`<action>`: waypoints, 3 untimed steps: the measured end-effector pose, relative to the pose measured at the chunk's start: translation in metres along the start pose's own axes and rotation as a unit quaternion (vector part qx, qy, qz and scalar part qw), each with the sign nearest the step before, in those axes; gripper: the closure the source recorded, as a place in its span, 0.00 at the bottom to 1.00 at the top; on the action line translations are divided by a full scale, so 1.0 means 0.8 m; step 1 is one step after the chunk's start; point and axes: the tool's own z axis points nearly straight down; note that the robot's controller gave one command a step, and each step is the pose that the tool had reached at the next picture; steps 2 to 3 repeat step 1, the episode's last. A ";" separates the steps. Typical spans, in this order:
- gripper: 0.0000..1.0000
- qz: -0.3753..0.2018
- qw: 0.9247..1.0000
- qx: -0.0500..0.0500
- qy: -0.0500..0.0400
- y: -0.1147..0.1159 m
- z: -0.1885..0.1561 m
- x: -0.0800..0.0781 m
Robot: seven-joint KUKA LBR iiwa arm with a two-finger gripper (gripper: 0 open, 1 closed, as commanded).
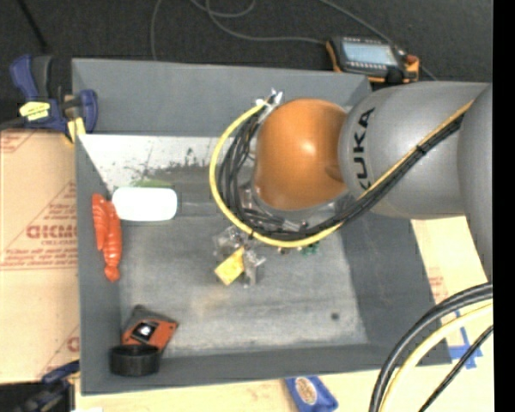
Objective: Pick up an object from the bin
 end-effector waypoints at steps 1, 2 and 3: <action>1.00 0.000 1.000 0.001 -0.002 0.000 -0.036 -0.001; 1.00 0.000 1.000 0.001 -0.002 0.000 -0.036 -0.001; 1.00 0.000 1.000 0.001 -0.002 0.000 -0.036 -0.001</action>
Offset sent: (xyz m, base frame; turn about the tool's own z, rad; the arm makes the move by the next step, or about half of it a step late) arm 0.0001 0.0001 0.0124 0.0000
